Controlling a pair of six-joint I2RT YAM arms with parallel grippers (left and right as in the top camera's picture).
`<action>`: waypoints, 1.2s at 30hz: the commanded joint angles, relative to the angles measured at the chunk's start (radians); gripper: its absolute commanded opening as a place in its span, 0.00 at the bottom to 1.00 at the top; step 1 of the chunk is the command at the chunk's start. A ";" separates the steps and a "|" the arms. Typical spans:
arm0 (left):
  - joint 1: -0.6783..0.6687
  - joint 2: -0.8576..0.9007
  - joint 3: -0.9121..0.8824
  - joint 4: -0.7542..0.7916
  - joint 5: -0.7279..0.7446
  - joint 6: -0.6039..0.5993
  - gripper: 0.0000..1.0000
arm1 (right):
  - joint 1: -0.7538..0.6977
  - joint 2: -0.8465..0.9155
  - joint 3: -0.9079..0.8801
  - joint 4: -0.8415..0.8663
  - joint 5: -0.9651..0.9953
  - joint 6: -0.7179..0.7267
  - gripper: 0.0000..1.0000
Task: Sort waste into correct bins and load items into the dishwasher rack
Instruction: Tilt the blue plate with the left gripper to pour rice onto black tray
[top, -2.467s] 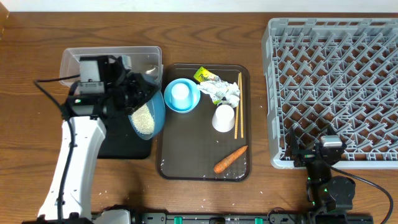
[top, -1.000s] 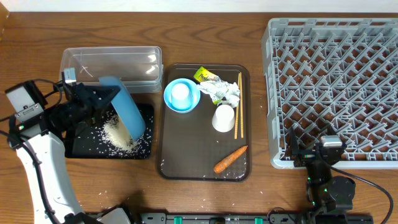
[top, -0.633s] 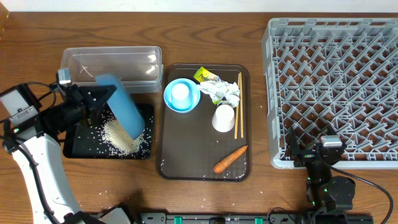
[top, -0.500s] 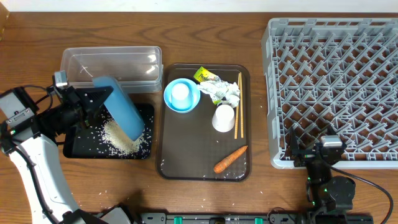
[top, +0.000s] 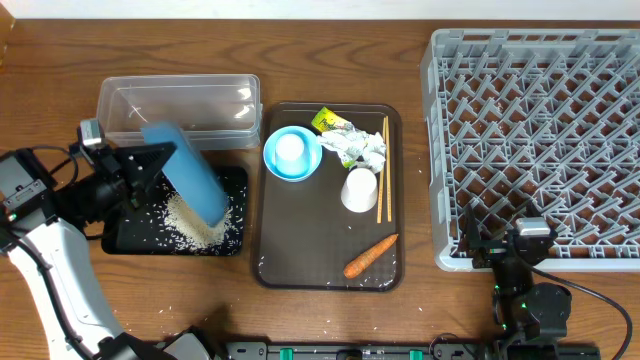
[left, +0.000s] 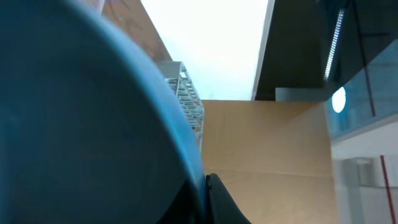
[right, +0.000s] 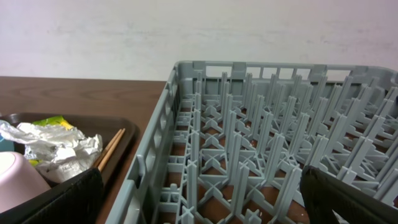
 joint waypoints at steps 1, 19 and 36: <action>0.005 0.005 -0.002 0.004 0.027 0.059 0.06 | -0.005 -0.001 -0.001 -0.003 0.003 -0.014 0.99; 0.005 0.007 -0.002 -0.153 -0.032 0.251 0.06 | -0.005 -0.001 -0.001 -0.003 0.003 -0.014 0.99; 0.003 -0.006 -0.002 -0.294 -0.022 0.542 0.06 | -0.005 -0.001 -0.001 -0.003 0.003 -0.014 0.99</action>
